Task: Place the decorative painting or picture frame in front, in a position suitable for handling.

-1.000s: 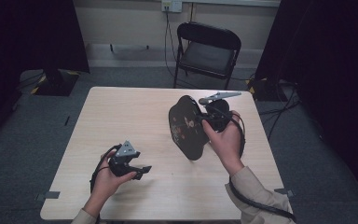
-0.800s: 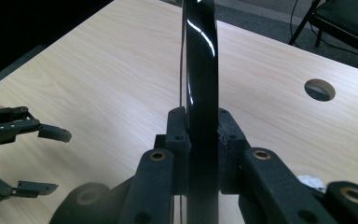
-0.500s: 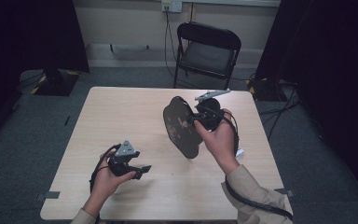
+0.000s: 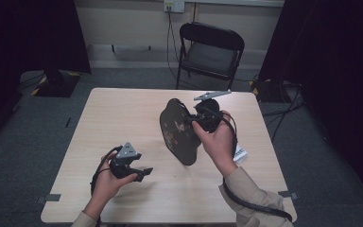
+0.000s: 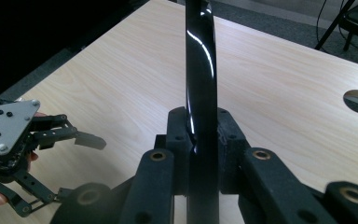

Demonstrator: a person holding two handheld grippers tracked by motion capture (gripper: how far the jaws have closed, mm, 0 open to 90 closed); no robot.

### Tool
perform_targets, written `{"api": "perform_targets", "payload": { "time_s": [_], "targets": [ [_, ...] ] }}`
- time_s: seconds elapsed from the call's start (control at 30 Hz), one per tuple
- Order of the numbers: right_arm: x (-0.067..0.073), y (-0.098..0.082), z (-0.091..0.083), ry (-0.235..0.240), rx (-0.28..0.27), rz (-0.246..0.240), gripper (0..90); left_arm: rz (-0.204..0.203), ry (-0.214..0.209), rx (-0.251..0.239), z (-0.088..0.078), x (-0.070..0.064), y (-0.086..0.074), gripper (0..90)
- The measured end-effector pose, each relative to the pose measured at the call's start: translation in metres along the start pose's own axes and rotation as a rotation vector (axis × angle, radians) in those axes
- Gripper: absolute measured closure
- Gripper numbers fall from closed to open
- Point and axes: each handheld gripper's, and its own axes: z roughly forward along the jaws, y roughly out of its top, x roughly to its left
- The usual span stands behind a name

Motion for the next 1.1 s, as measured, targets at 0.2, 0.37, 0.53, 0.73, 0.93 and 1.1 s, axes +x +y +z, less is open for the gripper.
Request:
{"api": "perform_targets", "payload": {
  "time_s": [0.2, 0.37, 0.53, 0.73, 0.93, 1.1],
  "targets": [
    [-0.001, -0.007, 0.003, 0.028, 0.001, 0.035, 79.7, 0.002, -0.003, 0.006, 0.003, -0.002, 0.0, 25.5],
    [0.0, -0.006, 0.003, 0.026, 0.013, 0.042, 79.5, 0.008, -0.002, 0.004, 0.003, -0.003, 0.002, 25.5],
    [-0.007, -0.008, 0.002, 0.023, 0.023, 0.024, 78.5, 0.008, -0.002, 0.015, 0.003, -0.002, 0.0, 25.5],
    [-0.005, -0.006, 0.003, 0.002, 0.031, -0.008, 69.1, 0.007, -0.004, 0.012, 0.004, -0.003, 0.0, 25.5],
    [-0.007, -0.008, 0.001, 0.003, 0.011, -0.013, 57.6, 0.005, -0.007, 0.016, 0.005, -0.004, -0.001, 25.5],
    [-0.014, -0.011, -0.008, 0.043, -0.026, -0.034, 42.7, 0.008, -0.008, 0.021, 0.006, -0.003, -0.001, 25.5]
  ]
}}
